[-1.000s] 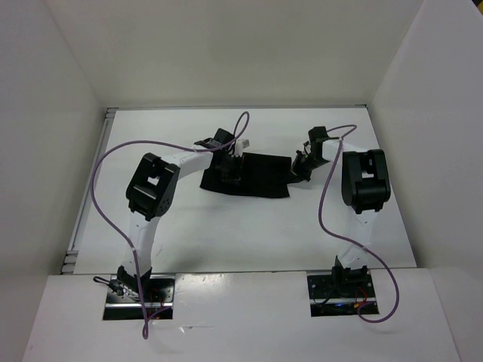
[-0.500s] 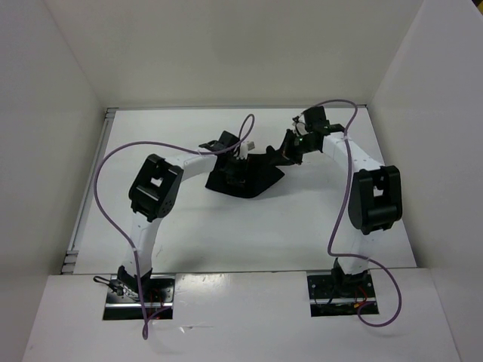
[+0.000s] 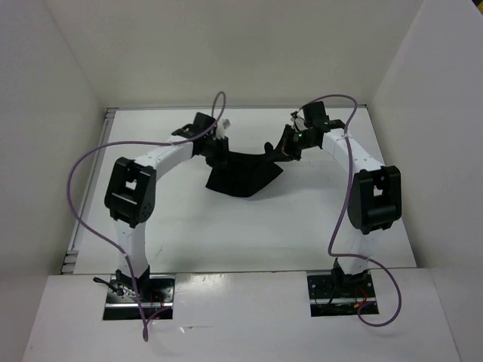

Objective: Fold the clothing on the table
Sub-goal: Fold the skirt

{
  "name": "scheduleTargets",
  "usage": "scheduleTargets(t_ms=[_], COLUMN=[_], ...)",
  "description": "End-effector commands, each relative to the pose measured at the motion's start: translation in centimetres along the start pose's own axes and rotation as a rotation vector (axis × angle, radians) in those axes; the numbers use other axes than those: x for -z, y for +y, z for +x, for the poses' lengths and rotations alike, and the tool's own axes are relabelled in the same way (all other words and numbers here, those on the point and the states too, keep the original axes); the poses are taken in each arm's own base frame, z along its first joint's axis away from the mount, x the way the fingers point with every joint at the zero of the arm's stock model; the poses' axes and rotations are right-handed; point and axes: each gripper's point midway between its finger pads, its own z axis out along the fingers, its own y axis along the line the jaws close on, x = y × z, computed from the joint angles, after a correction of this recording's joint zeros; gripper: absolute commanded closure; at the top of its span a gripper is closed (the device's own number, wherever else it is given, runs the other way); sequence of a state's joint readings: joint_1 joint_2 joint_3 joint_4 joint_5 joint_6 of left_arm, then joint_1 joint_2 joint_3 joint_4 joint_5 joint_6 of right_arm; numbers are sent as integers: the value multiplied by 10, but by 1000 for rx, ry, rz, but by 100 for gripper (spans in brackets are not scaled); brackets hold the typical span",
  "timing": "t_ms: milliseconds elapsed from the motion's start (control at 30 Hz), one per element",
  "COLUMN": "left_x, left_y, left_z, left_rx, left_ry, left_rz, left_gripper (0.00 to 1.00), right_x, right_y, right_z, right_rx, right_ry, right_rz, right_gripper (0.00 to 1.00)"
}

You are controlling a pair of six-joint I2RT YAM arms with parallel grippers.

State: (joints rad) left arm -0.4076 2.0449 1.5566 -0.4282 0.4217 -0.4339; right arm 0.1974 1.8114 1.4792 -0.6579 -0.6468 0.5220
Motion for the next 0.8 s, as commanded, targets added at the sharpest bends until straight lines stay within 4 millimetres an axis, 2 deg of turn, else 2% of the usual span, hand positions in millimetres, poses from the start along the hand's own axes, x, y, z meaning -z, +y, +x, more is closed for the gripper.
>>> scheduleTargets(t_ms=[0, 33, 133, 167, 200, 233, 267, 300, 333, 367, 467, 500, 567, 600, 667, 733, 767], left_x=[57, 62, 69, 69, 61, 59, 59, 52, 49, 42, 27, 26, 13, 11, 7, 5, 4], left_y=[29, 50, 87, 92, 98, 107, 107, 117, 119, 124, 127, 124, 124, 122, 119, 116, 113], left_z=[-40, -36, -32, -28, -23, -19, -22, -19, -17, -11, -2, -5, 10, 13, 23, 24, 28], left_rx=[52, 87, 142, 163, 173, 203, 198, 225, 240, 247, 256, 259, 283, 283, 299, 298, 309], left_ry=[-177, -180, -190, -185, -162, -154, -166, -156, -150, -132, -101, -110, -72, -67, -47, -43, -35], left_rz=[-146, -191, -281, -287, -295, -304, -301, -309, -311, -317, -284, -266, -221, -205, -174, -150, -127], left_gripper=[74, 74, 76, 77, 78, 78, 79, 79, 79, 79, 81, 82, 82, 82, 82, 82, 82], right_x=[4, 4, 3, 4, 3, -2, -1, -5, -9, -8, -19, -24, -32, -38, -53, -61, -72], right_y=[8, 8, 7, 10, 9, 8, 11, 14, 10, 19, 26, 29, 32, 43, 49, 62, 60], right_z=[-5, -5, -5, -7, -9, -5, -8, -7, -7, -10, -9, -8, -11, -9, -1, -4, -3], right_rx=[20, 20, 24, 30, 29, 23, 39, 47, 38, 60, 66, 73, 68, 84, 85, 106, 95], right_ry=[10, 10, 15, 9, 10, 30, 22, 29, 39, 28, 51, 61, 71, 80, 119, 120, 137], right_rz=[-18, -18, -15, -19, -18, -12, -17, -19, -13, -26, -38, -40, -40, -51, -61, -86, -80], right_gripper=[100, 100, 100, 100, 100, 100, 100, 100, 100, 100, 100, 100, 100, 100, 100, 100, 100])
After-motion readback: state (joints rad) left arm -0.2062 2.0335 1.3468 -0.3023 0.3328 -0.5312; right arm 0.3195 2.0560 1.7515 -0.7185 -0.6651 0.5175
